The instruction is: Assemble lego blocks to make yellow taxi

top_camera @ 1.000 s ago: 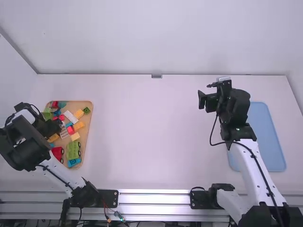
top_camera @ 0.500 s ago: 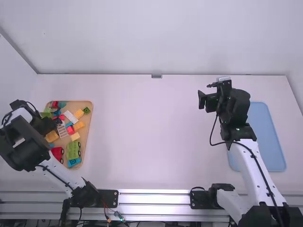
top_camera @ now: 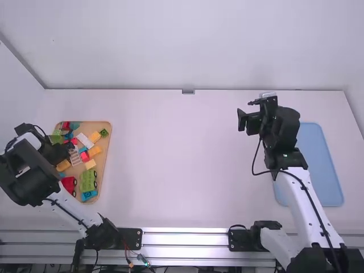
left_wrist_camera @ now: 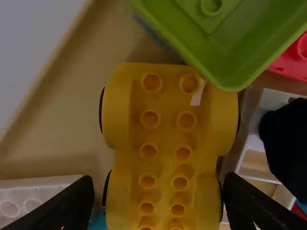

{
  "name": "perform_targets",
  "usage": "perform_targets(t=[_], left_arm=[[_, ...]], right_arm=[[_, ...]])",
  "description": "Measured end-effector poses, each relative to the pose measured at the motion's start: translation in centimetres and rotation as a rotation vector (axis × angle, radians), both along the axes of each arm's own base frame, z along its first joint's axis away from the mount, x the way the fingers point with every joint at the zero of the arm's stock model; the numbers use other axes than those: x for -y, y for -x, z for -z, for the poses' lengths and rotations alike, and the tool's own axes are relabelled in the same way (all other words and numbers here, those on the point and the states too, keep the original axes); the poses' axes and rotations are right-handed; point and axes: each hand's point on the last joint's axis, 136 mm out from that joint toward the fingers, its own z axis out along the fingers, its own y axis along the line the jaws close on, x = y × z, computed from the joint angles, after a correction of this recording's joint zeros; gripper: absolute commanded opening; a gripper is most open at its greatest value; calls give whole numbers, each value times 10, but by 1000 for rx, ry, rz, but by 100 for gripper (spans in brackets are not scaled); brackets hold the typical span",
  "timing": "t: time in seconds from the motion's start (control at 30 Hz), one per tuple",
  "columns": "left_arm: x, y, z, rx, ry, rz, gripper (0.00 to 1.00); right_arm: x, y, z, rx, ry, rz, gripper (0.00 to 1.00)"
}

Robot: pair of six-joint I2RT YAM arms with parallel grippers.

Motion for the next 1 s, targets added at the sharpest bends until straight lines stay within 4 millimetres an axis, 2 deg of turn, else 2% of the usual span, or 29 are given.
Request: perform_targets(t=[0.3, 0.47, 0.53, 0.63, 0.73, 0.83, 0.87, 0.9, 0.97, 1.0], left_arm=[[2, 2, 10, 4, -12, 26, 72], [6, -3, 12, 32, 4, 58, 66], [8, -4, 12, 36, 11, 61, 59], [10, -3, 12, 36, 22, 54, 44], [7, -1, 9, 23, 20, 17, 39], [9, 3, 7, 5, 33, -16, 31], [9, 3, 4, 5, 39, -30, 25], [10, 1, 2, 11, 41, -30, 25], [14, 0, -5, 18, 42, -26, 22], [17, -1, -15, 25, 37, -22, 22]], right_arm=[[-15, 2, 0, 11, 39, -53, 99], [-15, 2, 0, 12, 44, -55, 99], [-15, 2, 0, 12, 46, -56, 99], [-15, 2, 0, 11, 46, -55, 99], [-15, 3, 2, 5, 45, -56, 99], [-15, 3, 3, 1, 45, -55, 99], [-15, 3, 3, 0, 48, -57, 99], [-15, 3, 3, 0, 47, -57, 99], [-15, 3, 3, -2, 45, -55, 99], [-15, 4, 4, -5, 46, -56, 99]])
